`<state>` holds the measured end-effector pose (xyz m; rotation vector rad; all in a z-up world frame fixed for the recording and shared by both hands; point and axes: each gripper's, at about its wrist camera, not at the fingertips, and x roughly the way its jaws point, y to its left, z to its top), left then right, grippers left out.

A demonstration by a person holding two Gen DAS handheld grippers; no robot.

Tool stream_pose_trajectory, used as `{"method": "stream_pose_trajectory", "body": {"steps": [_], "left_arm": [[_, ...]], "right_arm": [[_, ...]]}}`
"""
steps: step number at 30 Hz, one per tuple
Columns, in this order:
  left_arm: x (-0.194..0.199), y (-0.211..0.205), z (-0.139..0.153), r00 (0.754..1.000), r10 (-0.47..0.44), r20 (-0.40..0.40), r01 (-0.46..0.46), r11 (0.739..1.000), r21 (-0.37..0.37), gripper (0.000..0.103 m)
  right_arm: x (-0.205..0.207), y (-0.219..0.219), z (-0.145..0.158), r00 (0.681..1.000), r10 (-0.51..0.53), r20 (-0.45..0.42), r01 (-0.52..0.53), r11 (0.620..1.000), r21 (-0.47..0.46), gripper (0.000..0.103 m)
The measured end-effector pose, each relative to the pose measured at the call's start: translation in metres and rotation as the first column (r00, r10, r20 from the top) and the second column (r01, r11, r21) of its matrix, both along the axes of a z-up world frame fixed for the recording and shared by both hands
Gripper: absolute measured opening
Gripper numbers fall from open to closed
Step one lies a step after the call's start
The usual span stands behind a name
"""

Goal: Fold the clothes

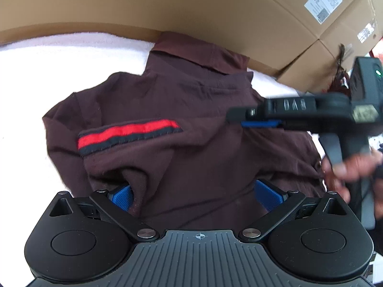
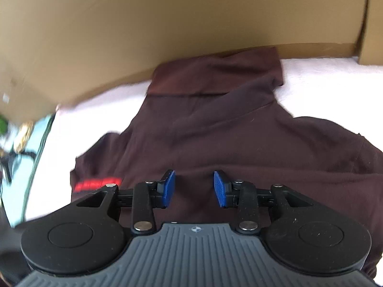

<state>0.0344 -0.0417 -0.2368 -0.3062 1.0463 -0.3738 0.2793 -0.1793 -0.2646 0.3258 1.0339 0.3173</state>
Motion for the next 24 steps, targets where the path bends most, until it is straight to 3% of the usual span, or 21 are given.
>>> {"method": "stream_pose_trajectory", "body": {"steps": [3, 8, 13, 17, 21, 24], "left_arm": [[-0.01, 0.004, 0.003, 1.0, -0.008, -0.028, 0.008, 1.0, 0.005, 0.103], [-0.021, 0.01, 0.008, 0.999, 0.005, -0.037, -0.005, 1.0, 0.002, 0.103], [-0.017, 0.032, 0.014, 0.992, 0.116, -0.043, -0.118, 0.992, -0.043, 0.103], [-0.013, 0.062, 0.018, 0.966, 0.252, -0.055, -0.257, 0.959, -0.118, 0.103], [-0.008, 0.091, 0.023, 0.921, 0.382, -0.076, -0.39, 0.901, -0.189, 0.103], [-0.008, 0.098, 0.022, 0.91, 0.401, -0.104, -0.414, 0.878, -0.241, 0.103]], "right_arm": [[-0.005, -0.01, 0.011, 1.0, -0.025, 0.007, 0.025, 0.998, 0.052, 0.04], [-0.023, 0.001, 0.028, 0.996, 0.089, 0.017, -0.09, 0.99, 0.111, 0.047], [-0.036, 0.022, 0.029, 0.982, 0.191, -0.002, -0.19, 0.975, 0.114, 0.054], [-0.044, 0.026, 0.025, 0.98, 0.198, -0.031, -0.193, 0.974, 0.121, 0.058], [-0.053, 0.018, 0.022, 0.983, 0.174, -0.052, -0.167, 0.979, 0.118, 0.064], [-0.058, 0.015, 0.019, 0.982, 0.178, -0.069, -0.169, 0.978, 0.122, 0.066]]}}
